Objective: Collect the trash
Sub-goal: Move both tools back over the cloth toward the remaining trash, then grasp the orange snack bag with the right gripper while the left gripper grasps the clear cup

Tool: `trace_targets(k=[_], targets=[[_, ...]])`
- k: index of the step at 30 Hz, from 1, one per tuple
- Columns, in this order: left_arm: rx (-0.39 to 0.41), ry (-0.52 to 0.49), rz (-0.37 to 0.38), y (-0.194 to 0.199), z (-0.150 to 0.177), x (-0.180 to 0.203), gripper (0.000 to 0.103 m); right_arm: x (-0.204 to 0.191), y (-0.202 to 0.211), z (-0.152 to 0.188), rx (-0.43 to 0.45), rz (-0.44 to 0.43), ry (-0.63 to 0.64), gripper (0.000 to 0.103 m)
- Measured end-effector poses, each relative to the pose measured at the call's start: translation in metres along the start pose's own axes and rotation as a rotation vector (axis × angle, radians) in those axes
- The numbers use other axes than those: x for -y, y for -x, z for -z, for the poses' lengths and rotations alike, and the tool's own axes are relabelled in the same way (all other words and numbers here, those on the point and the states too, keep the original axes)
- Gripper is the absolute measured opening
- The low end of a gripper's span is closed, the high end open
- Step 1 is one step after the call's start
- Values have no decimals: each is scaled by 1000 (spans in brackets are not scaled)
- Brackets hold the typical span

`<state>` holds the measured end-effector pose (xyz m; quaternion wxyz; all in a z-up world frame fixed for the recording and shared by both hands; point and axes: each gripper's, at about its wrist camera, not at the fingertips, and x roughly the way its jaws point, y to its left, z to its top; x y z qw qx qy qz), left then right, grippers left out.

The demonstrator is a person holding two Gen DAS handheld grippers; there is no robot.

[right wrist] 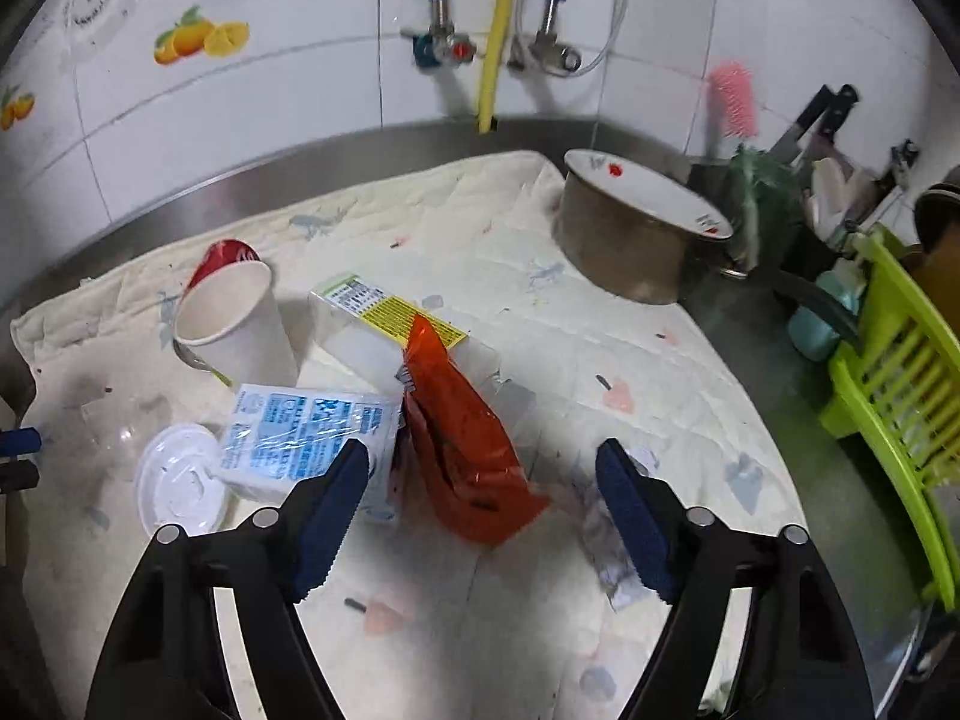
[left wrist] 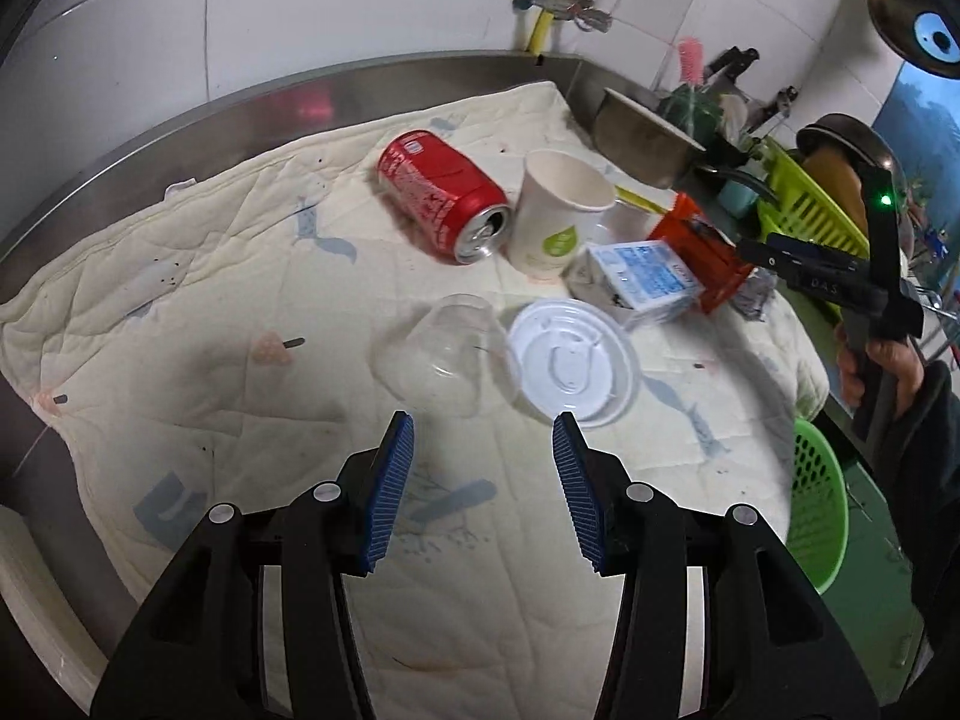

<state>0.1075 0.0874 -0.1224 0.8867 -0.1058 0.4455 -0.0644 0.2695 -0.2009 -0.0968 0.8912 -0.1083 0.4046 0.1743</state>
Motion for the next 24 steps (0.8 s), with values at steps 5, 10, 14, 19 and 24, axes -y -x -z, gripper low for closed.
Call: trace_targets(k=[5,10,14,19,24], targets=[[-24,-8,-22,-17,-6,-3,50,3,-23,-4,-47,-30,17,64],[-22,-8,-38,-30,-15,-3,61,1,-31,-4,-69,-54,35,46],[5,-25,-60,-30,-20,-2,62,-1,-31,-1,-65,-57,39,28],[13,-41,-45,-34,-24,-8,43,-4,-21,2,-42,-73,24,22],[4,-59,-35,-40,-22,-15,38,-6,-3,7,-11,-65,-13,21]])
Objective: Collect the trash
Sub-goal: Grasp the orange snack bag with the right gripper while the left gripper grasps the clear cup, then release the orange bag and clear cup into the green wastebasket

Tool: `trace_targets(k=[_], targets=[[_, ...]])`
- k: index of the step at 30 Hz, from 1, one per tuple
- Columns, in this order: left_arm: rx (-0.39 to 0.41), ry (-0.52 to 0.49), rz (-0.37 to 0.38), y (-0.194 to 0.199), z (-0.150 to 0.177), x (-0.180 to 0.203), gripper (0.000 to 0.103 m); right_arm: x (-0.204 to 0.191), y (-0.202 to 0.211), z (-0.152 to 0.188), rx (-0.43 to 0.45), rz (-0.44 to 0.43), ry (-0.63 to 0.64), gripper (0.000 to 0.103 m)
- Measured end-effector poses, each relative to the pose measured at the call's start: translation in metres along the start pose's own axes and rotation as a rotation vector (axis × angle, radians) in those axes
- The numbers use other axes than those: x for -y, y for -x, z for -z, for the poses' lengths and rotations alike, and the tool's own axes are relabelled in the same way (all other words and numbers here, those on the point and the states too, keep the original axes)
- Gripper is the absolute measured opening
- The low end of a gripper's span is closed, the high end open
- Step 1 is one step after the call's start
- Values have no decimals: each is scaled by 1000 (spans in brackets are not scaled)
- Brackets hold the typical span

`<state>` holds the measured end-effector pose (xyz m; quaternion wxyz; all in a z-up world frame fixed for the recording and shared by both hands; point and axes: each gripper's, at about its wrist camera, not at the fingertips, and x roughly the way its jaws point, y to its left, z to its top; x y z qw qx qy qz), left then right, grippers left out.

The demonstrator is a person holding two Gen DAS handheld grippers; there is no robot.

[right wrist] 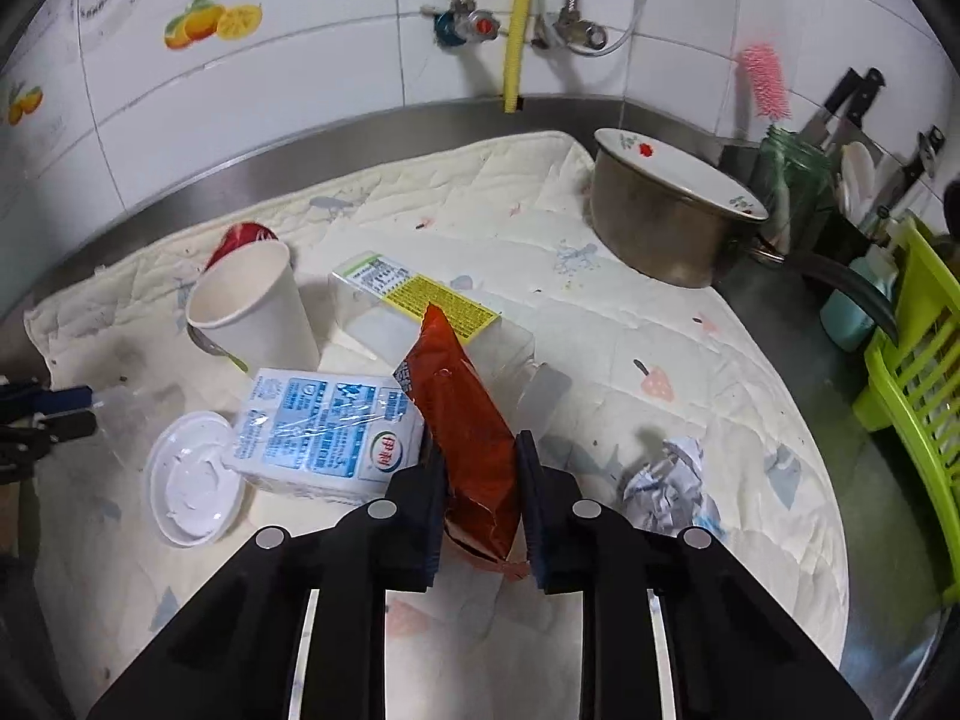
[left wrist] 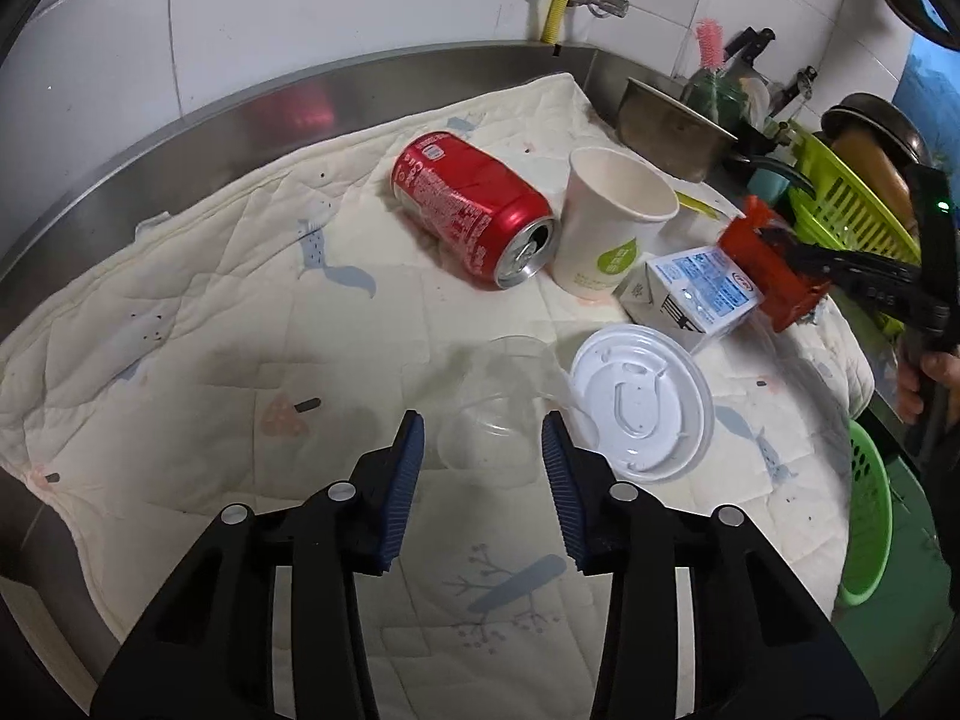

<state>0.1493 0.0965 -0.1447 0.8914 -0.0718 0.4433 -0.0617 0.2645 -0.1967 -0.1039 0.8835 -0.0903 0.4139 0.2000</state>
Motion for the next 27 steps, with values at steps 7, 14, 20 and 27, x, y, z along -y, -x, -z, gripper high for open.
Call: trace_targets(k=[7,14,20,27], targets=[[-17,-31,-4,-17,-2,-4,24,-2,46,14,72,3,-85,21],[-33,-21,-24,-27,0,-7,3,-3,103,53,133,39,-183,21],[-6,-4,-22,-10,5,-5,0,15,147,111,157,113,-329,21],[41,7,6,26,8,5,0,60,169,201,25,297,-449,22]])
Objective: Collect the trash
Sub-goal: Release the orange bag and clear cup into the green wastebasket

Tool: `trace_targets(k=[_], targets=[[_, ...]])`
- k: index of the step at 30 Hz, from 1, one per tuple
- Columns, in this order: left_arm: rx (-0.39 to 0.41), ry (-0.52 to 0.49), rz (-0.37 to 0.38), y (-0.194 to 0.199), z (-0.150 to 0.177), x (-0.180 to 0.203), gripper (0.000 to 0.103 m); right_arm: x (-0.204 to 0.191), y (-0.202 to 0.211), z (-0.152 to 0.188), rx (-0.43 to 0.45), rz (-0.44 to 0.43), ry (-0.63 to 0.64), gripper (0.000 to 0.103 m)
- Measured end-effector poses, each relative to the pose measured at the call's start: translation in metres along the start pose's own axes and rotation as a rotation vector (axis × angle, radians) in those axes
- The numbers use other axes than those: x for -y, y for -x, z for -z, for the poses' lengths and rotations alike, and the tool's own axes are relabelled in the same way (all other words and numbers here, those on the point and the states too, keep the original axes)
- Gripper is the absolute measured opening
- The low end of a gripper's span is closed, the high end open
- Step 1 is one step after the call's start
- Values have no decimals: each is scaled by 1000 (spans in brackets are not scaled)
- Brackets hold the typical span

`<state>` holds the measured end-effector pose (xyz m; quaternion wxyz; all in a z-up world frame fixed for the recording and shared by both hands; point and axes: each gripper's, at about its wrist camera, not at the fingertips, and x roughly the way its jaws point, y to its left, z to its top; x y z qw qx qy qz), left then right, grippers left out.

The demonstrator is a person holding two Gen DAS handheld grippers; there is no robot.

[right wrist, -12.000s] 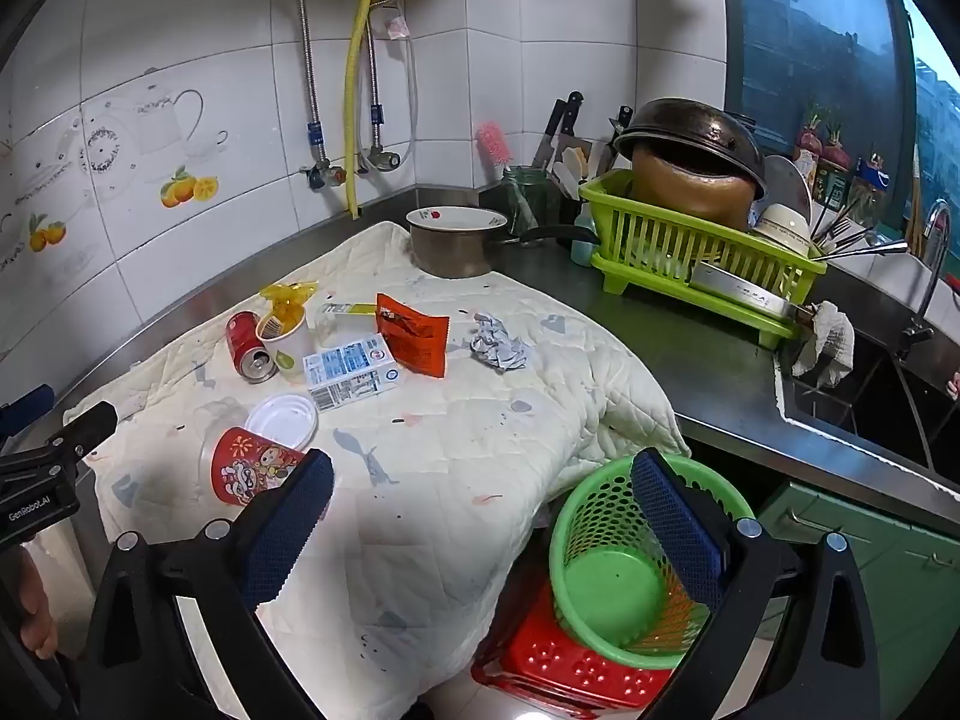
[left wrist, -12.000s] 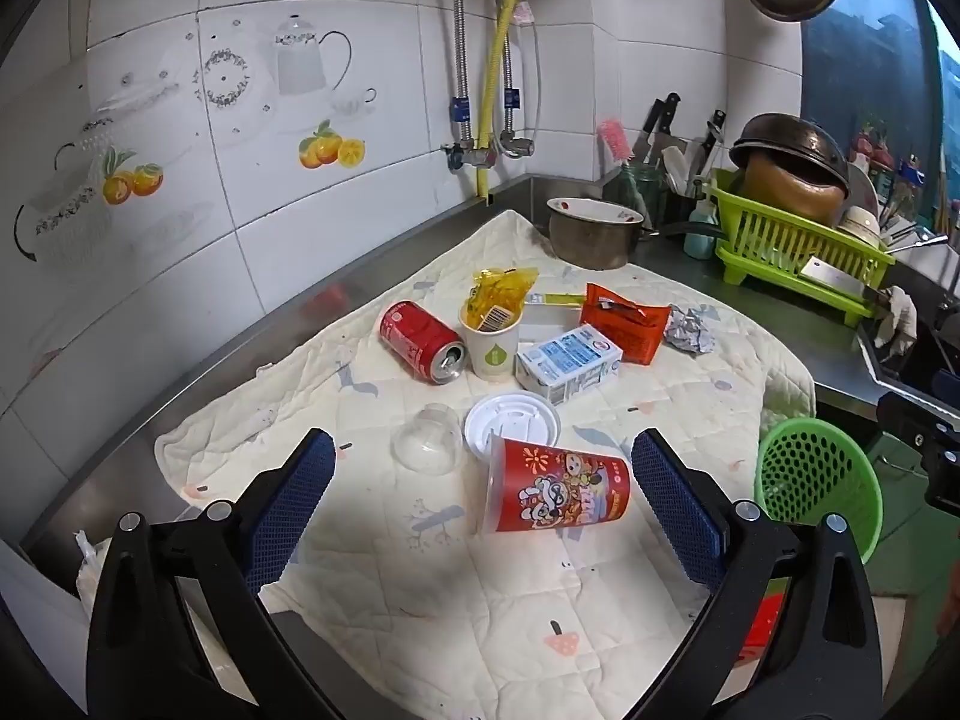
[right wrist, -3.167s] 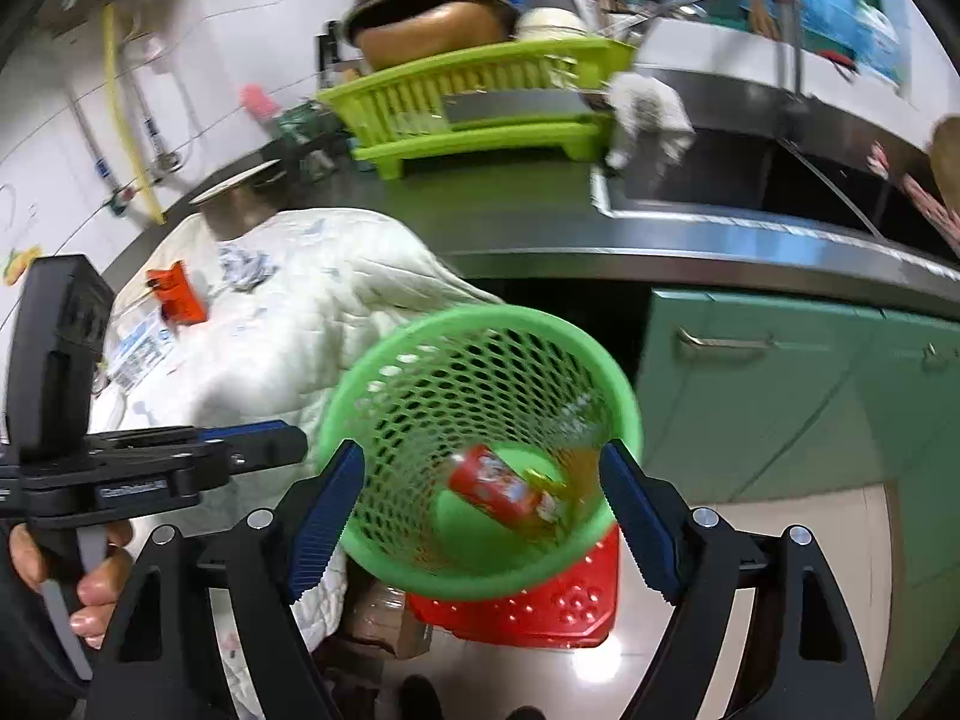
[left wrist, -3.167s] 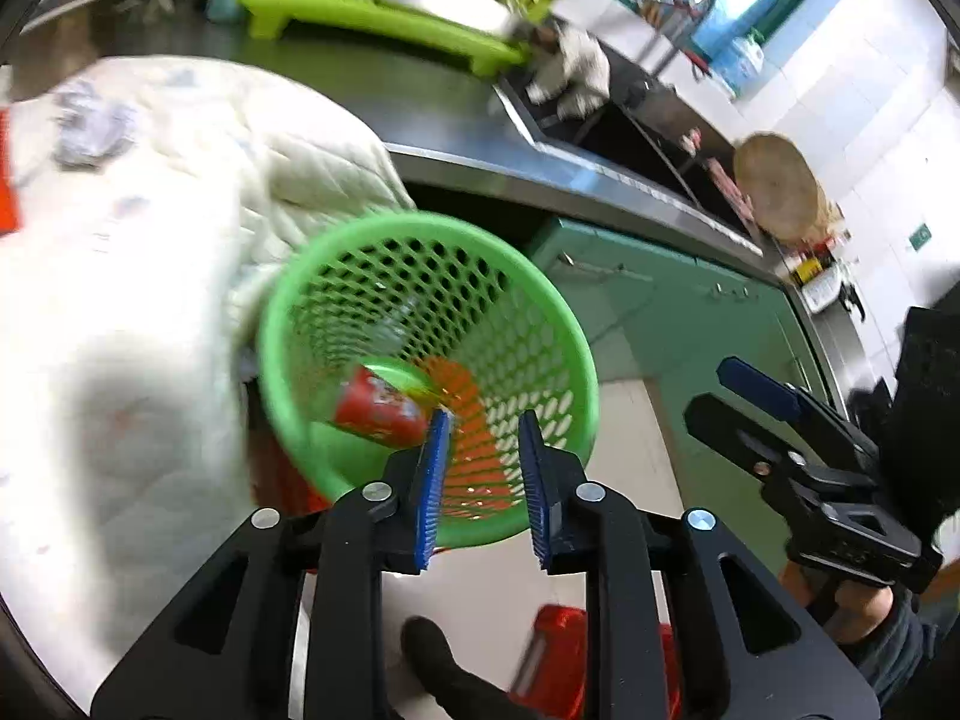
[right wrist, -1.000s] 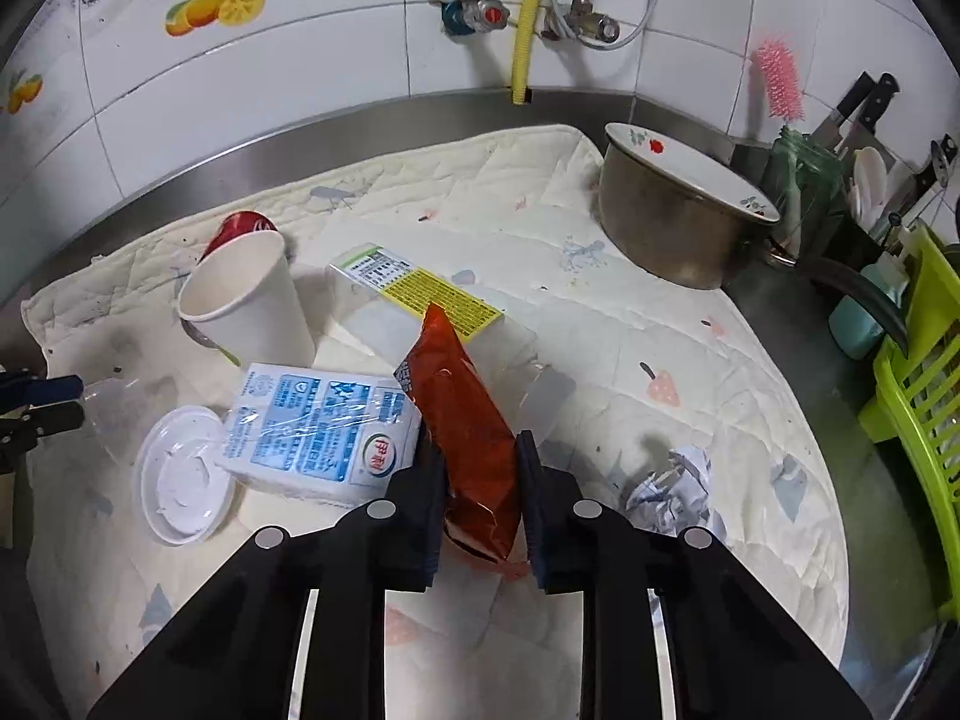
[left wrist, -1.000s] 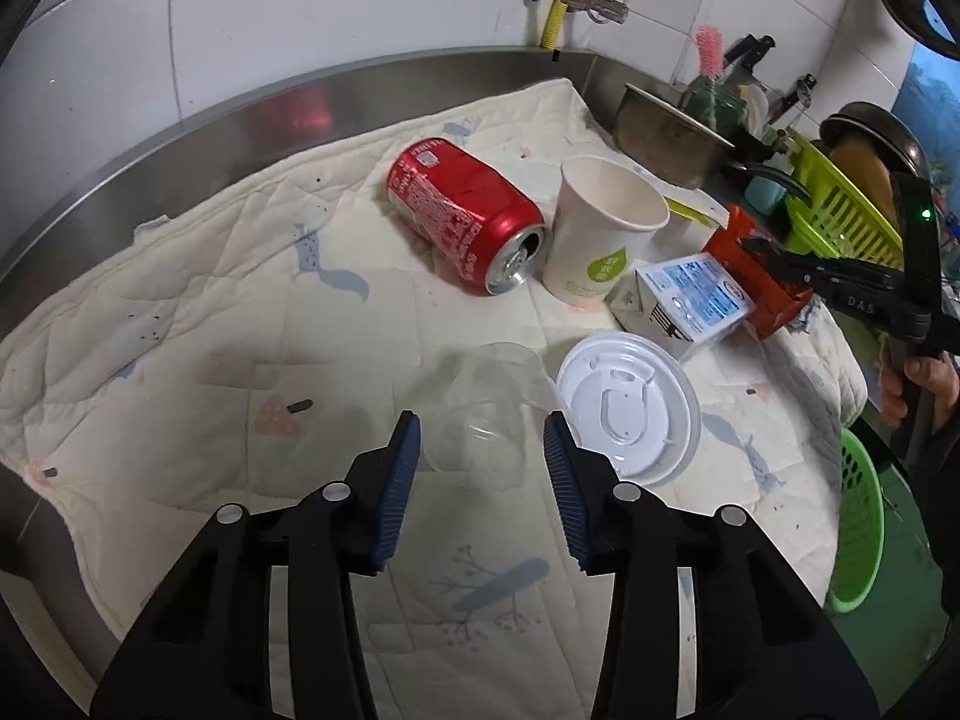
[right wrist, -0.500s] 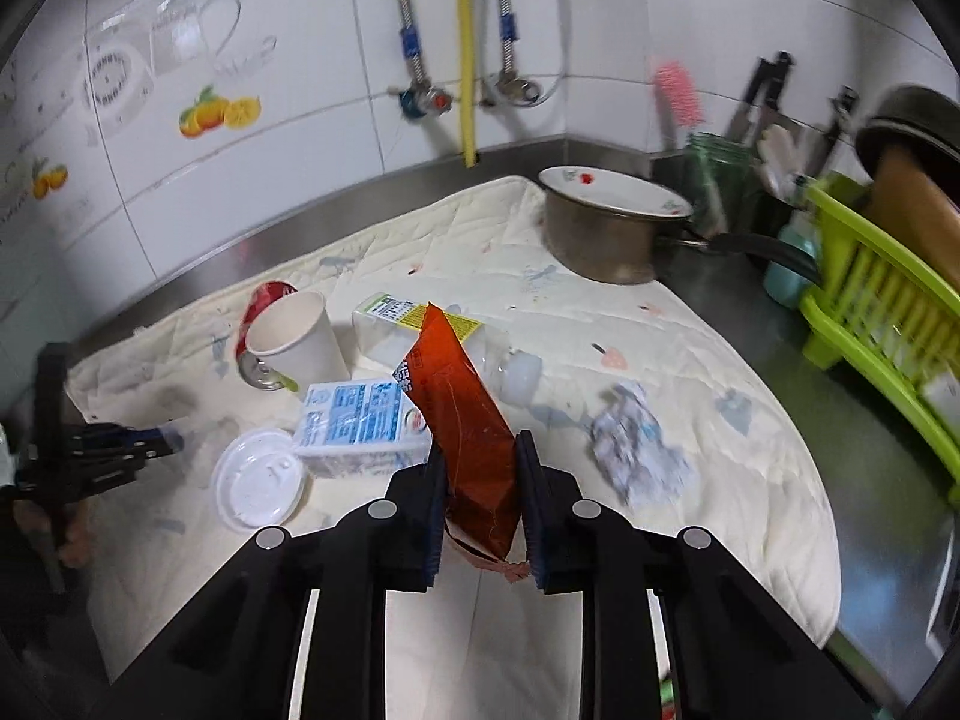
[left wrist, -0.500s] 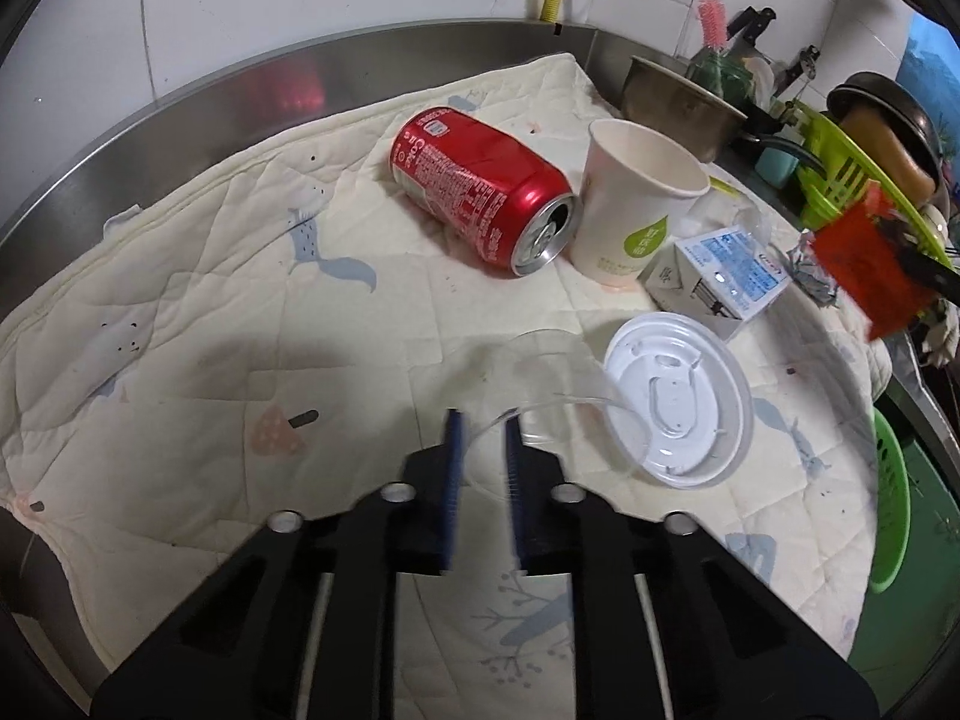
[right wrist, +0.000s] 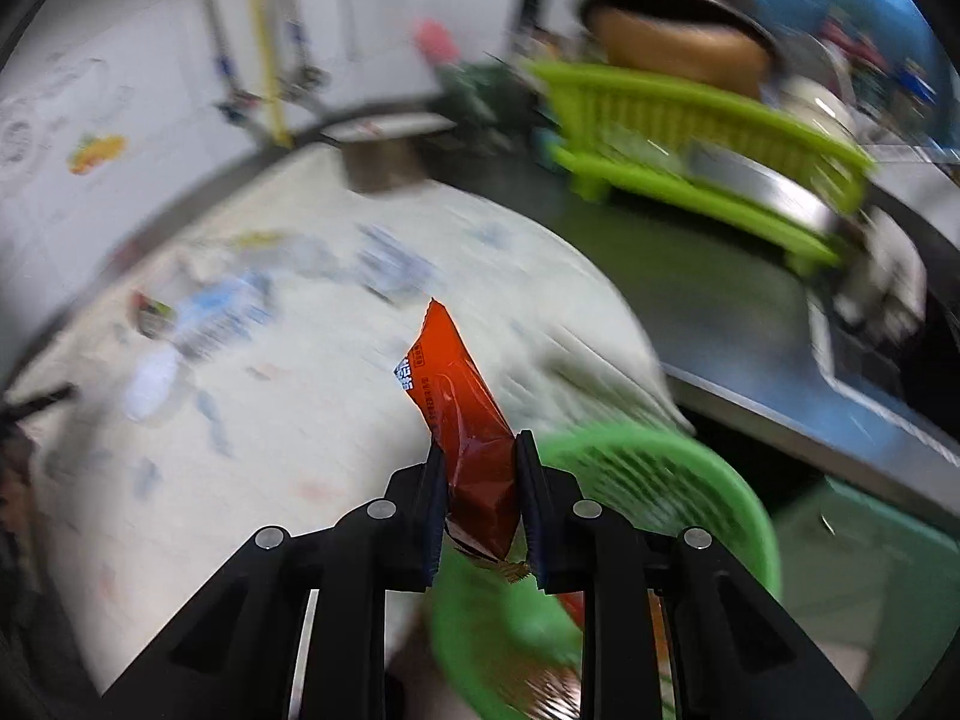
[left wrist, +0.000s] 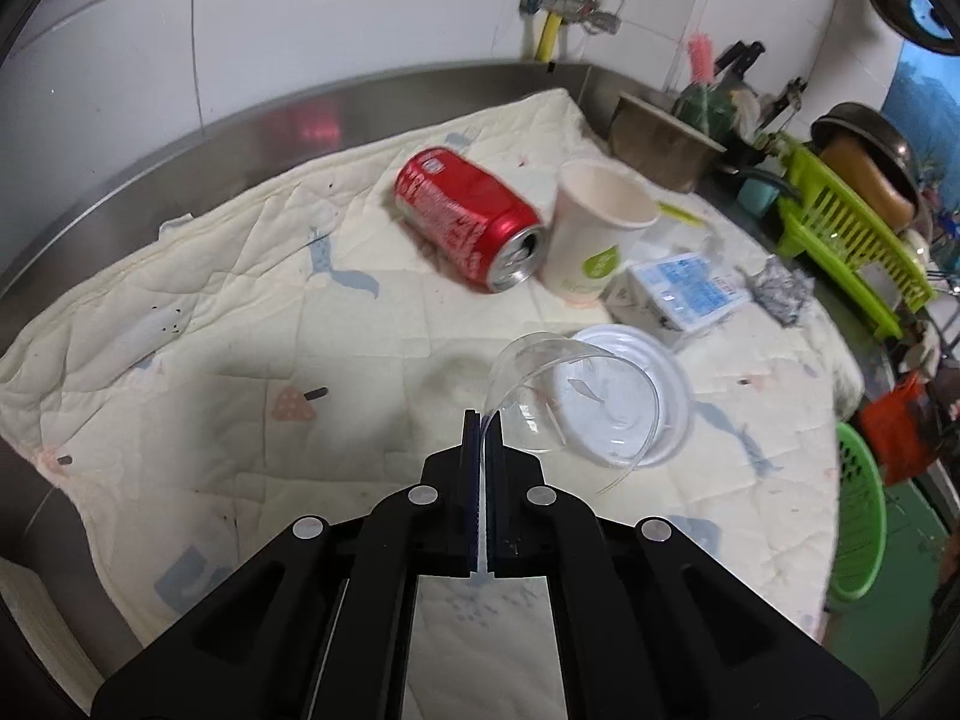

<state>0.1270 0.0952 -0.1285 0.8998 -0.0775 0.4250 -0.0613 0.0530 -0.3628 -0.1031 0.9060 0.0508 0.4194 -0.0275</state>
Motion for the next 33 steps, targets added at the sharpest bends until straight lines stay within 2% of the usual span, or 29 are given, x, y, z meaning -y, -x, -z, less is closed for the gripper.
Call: trace_targets(k=[5,10,12,13,14,19,21,25,30,33], targets=[[29,-29,74,26,1,27,0,48,-12,41,-87,119,-78,25],[46,-110,175,43,-1,77,0,76,-18,70,-127,122,-162,27],[43,-142,238,46,-1,103,0,80,-18,79,-141,97,-196,35],[39,-156,256,46,-1,113,0,80,-16,83,-136,86,-205,39],[35,-179,279,46,0,128,0,79,-14,86,-127,68,-209,50],[9,-273,384,44,7,190,0,77,-7,96,-108,47,-226,54],[-1,-300,418,44,10,209,0,79,-1,98,-92,41,-239,59],[-27,-364,479,41,18,250,0,83,20,101,-51,44,-255,60],[-101,-449,533,24,40,301,0,92,58,109,17,71,-303,64],[-153,-489,540,8,55,325,0,96,77,116,50,85,-324,67]])
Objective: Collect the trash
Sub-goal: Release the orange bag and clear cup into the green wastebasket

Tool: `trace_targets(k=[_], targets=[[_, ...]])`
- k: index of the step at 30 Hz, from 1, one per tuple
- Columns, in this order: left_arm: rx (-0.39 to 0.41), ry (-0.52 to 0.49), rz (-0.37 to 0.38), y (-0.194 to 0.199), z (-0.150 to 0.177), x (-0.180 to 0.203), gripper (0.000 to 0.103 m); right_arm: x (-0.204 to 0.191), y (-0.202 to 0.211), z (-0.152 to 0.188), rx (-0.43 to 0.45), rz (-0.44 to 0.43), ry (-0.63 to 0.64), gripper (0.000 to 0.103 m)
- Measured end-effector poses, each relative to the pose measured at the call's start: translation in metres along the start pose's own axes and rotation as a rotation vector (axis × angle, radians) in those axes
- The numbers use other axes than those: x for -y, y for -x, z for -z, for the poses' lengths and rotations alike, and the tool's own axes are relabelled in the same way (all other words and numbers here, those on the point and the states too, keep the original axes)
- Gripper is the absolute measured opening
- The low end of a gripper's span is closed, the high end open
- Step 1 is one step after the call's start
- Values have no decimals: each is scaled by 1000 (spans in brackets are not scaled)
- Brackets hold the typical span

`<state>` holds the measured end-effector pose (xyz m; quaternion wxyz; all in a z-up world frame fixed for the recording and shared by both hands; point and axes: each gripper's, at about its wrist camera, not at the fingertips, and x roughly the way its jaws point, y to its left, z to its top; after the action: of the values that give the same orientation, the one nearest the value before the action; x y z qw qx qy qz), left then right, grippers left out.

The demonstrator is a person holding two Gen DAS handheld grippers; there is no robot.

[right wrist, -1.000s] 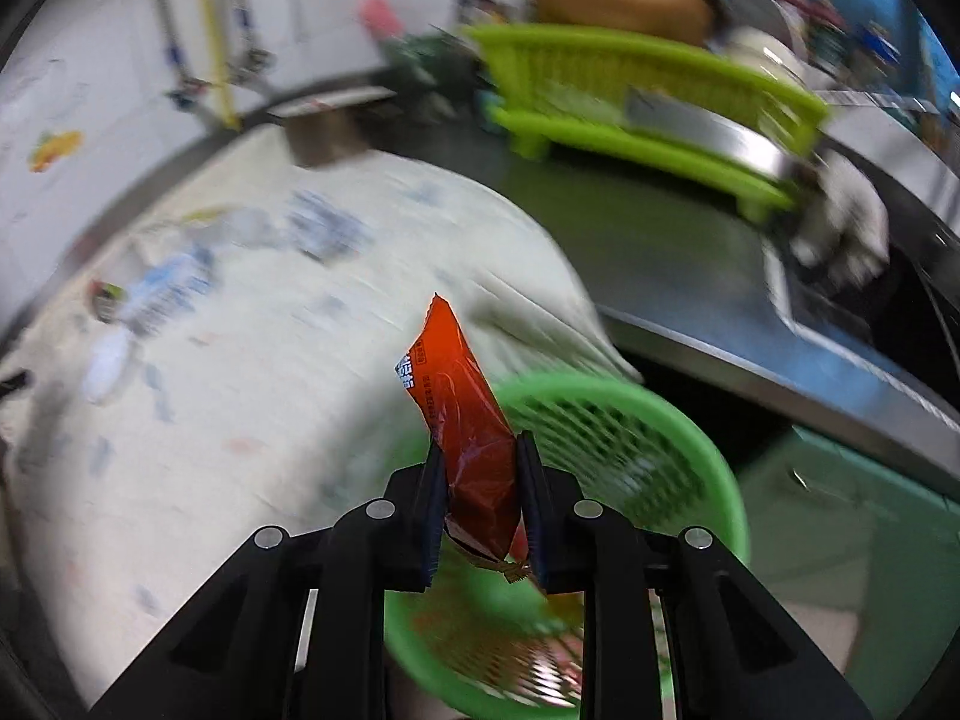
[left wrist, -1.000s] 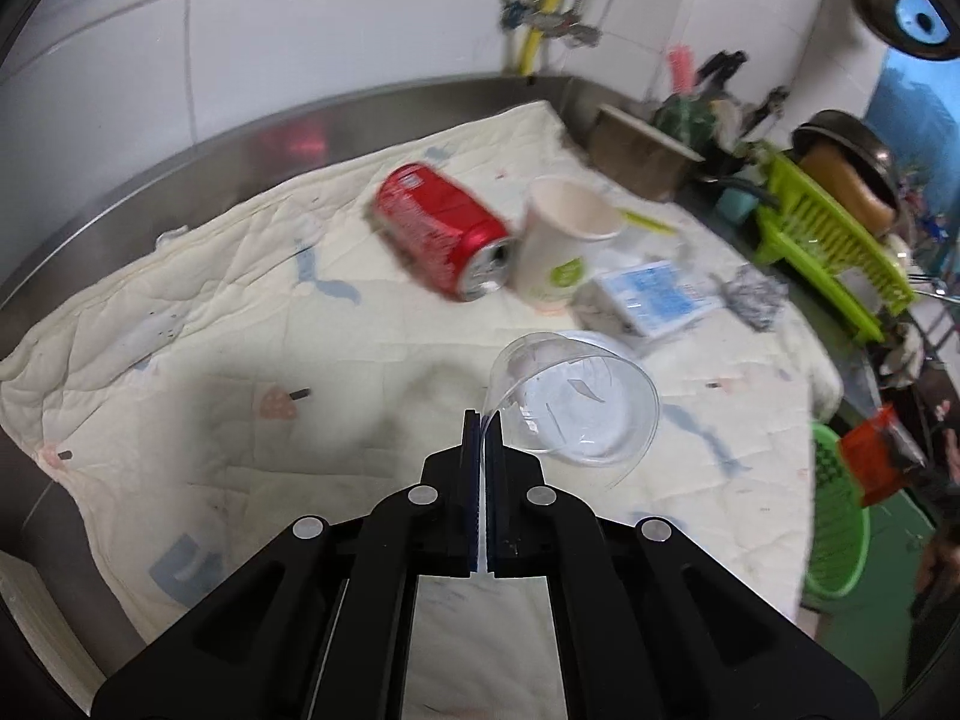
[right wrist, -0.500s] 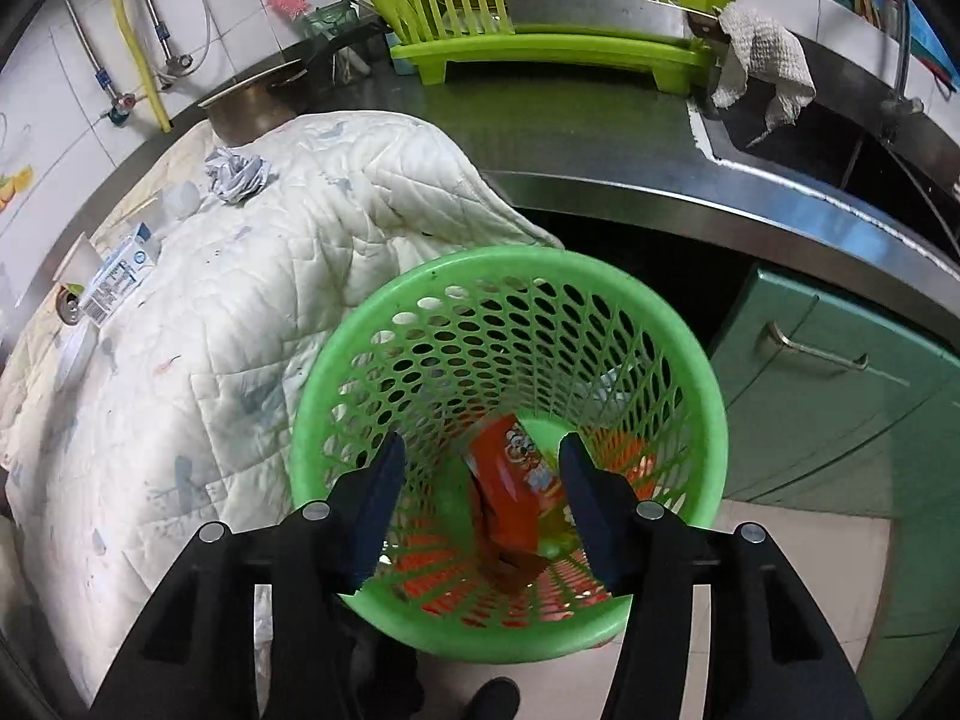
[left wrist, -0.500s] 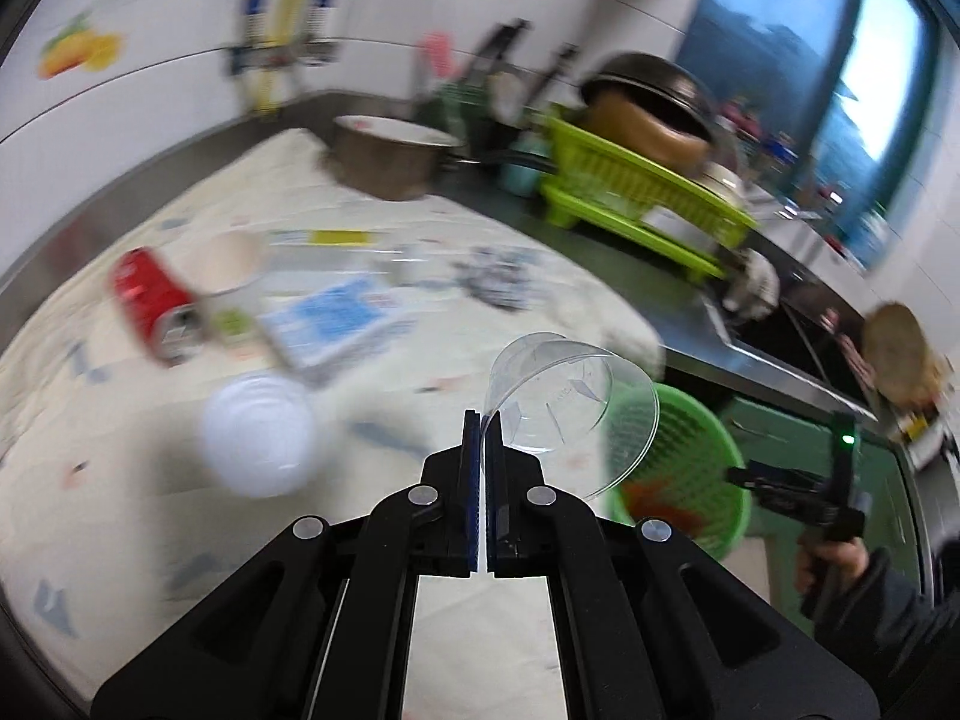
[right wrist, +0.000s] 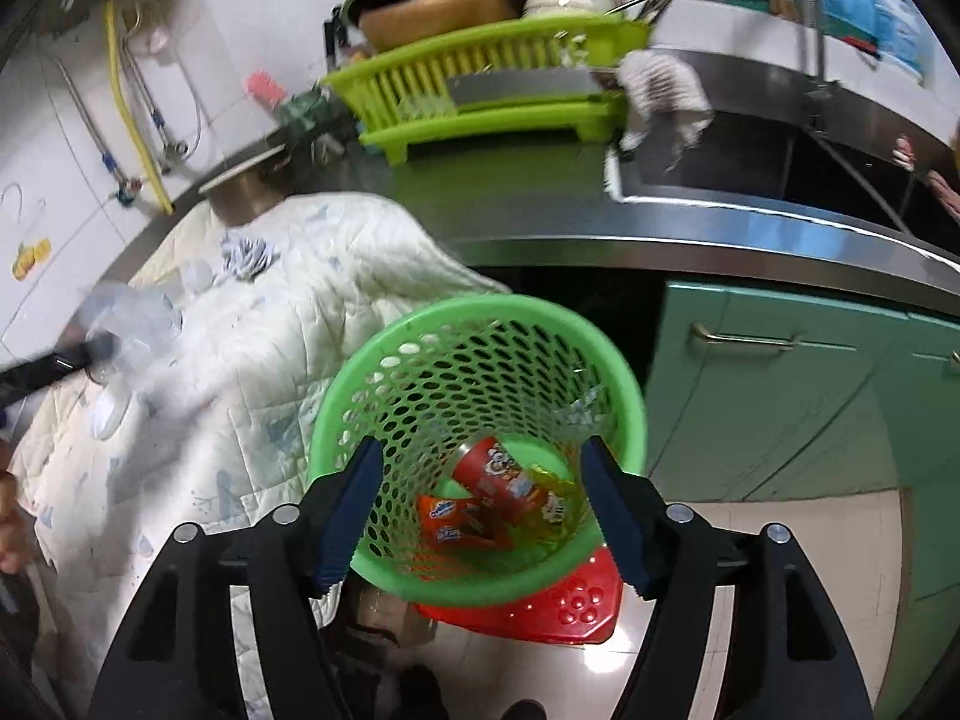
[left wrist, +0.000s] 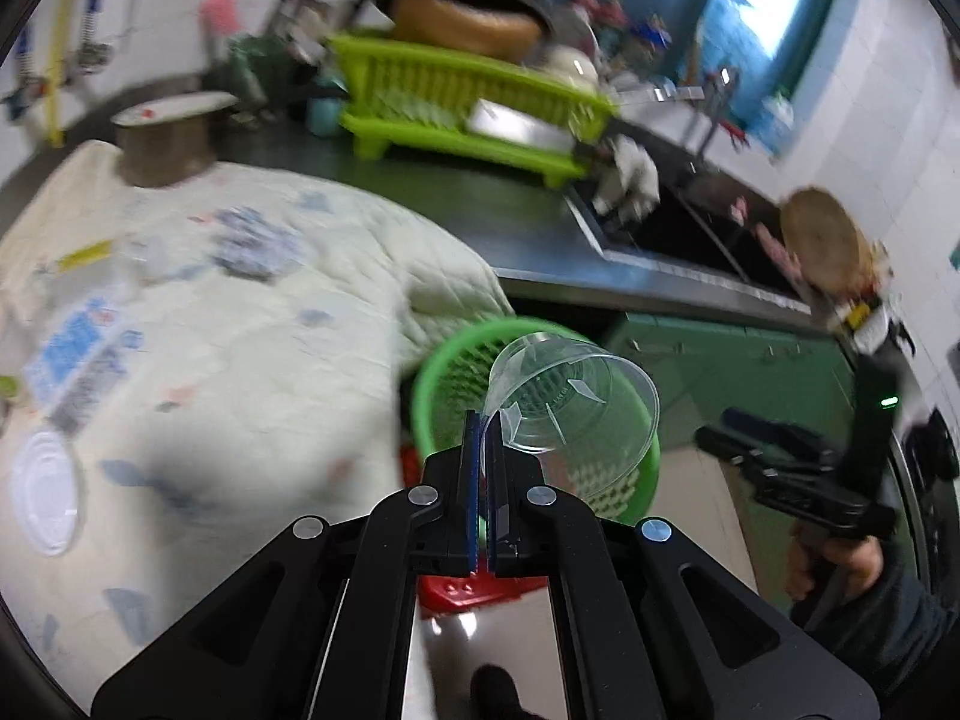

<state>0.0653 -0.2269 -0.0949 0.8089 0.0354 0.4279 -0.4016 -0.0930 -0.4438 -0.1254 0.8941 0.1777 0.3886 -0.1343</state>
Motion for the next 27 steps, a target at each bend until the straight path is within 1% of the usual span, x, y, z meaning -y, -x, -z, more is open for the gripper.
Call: trace_targets(k=[3,6,11,12,14,16,17,18,19,20,27], targets=[[-77,-22,8,-38,5,15,0,4,15,6,22,-1,-22,67],[-141,-27,12,-68,10,24,1,8,25,12,30,-4,-32,67],[-229,-10,6,-103,19,29,3,11,33,19,34,-5,-47,67],[-235,-4,19,-106,21,29,3,12,34,20,34,-6,-48,67],[-243,-6,16,-110,25,31,4,12,35,21,33,-10,-51,67],[-248,0,32,-110,28,31,5,10,35,22,32,-14,-49,67],[-248,0,28,-109,28,31,9,9,34,21,31,-14,-48,67],[-247,3,30,-108,28,31,18,9,34,21,32,-15,-46,67],[-238,7,33,-106,28,31,24,8,34,20,34,-19,-45,67],[-234,9,34,-105,27,30,26,6,34,19,36,-22,-43,67],[-207,26,30,-90,22,23,27,-8,37,12,49,-42,-8,67]])
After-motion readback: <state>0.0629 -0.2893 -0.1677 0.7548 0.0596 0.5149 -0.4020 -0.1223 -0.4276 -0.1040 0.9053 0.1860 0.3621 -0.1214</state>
